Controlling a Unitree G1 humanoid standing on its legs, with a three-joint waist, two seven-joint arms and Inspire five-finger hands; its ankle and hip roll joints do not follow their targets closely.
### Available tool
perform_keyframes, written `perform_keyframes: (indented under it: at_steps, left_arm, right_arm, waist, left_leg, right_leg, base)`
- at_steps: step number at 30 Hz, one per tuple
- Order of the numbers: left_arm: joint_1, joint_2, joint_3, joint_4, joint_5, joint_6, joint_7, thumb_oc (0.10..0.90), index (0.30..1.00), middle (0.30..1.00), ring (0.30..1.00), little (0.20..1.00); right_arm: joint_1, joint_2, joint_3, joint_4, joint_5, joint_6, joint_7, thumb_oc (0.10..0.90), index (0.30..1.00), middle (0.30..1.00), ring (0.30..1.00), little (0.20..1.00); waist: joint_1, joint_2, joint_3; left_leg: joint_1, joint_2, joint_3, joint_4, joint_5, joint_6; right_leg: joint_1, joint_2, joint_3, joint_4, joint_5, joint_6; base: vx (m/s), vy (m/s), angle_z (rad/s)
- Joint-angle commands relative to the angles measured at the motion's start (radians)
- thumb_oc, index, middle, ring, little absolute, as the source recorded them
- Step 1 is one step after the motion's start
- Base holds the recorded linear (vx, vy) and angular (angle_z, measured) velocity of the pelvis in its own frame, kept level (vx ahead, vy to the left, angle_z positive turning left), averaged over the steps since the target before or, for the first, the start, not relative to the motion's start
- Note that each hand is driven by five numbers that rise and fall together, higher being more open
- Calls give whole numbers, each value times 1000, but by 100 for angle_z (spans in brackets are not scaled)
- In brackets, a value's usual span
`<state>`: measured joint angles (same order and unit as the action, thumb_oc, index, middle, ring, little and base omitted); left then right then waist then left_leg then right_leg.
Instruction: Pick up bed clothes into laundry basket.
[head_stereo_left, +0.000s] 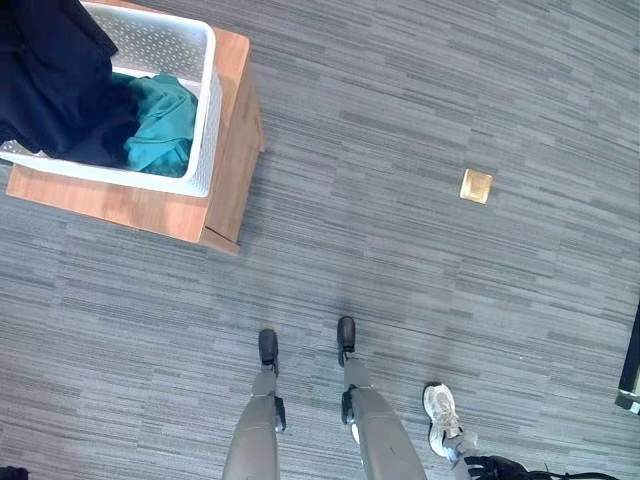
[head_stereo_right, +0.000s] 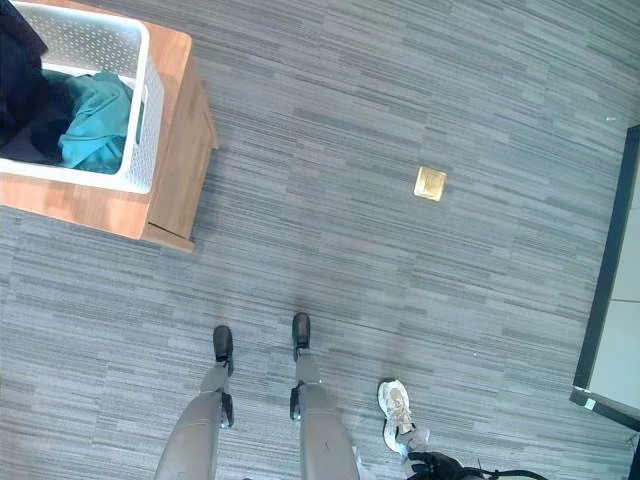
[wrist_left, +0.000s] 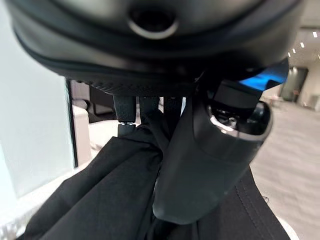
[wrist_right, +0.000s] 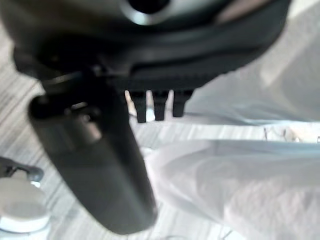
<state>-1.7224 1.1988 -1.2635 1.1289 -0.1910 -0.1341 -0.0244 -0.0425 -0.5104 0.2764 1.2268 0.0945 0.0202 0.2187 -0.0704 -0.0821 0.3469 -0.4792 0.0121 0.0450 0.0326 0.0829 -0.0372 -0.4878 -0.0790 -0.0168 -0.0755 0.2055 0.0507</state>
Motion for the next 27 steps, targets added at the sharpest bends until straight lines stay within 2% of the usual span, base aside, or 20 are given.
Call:
perform_keyframes:
  at_steps: [1, 13, 20, 24, 27]
  left_arm:
    - [-181, -12, 12, 84, 32, -20, 34, 800, 900, 900, 900, 900]
    - [-223, -6, 34, 101, 18, -13, 98, 800, 900, 900, 900, 900]
    - [-238, -6, 56, 86, -11, -9, 132, 800, 900, 900, 900, 900]
    - [-205, -6, 90, 66, -33, -11, 131, 800, 900, 900, 900, 900]
    - [-97, 4, 205, -3, -112, -27, 141, 800, 900, 900, 900, 900]
  right_arm:
    - [173, -132, 28, 5, -5, 44, 25, 800, 900, 900, 900, 900]
    - [203, -127, 36, 2, -14, 51, 34, 800, 900, 900, 900, 900]
    - [218, -137, 51, -44, -22, 66, 39, 800, 900, 900, 900, 900]
    - [236, -145, 54, -86, -36, 72, 46, 800, 900, 900, 900, 900]
    - [260, -134, 33, -154, -32, 74, 44, 800, 900, 900, 900, 900]
  waist:
    - [-15, 54, -2]
    - [-6, 79, -1]
    - [8, 94, -24]
    - [18, 94, -42]
    - [27, 86, -68]
  left_leg:
    - [-14, -32, -59, 19, -13, 6]
    - [17, -36, -59, 2, -9, 4]
    - [53, -32, -62, -9, -7, 0]
    - [85, -29, -66, -13, -9, -2]
    - [135, -29, -77, -30, -10, -4]
  right_leg:
    - [95, -58, 26, -12, -8, 148]
    - [113, -58, 33, -12, -19, 144]
    - [142, -58, 25, -12, -36, 139]
    - [171, -57, 18, -12, -47, 135]
    - [211, -57, 6, -12, -63, 131]
  base:
    - [0, 0, 0]
    - [0, 0, 0]
    - [3, -26, -1]
    - [27, -52, 1]
    - [61, -54, 3]
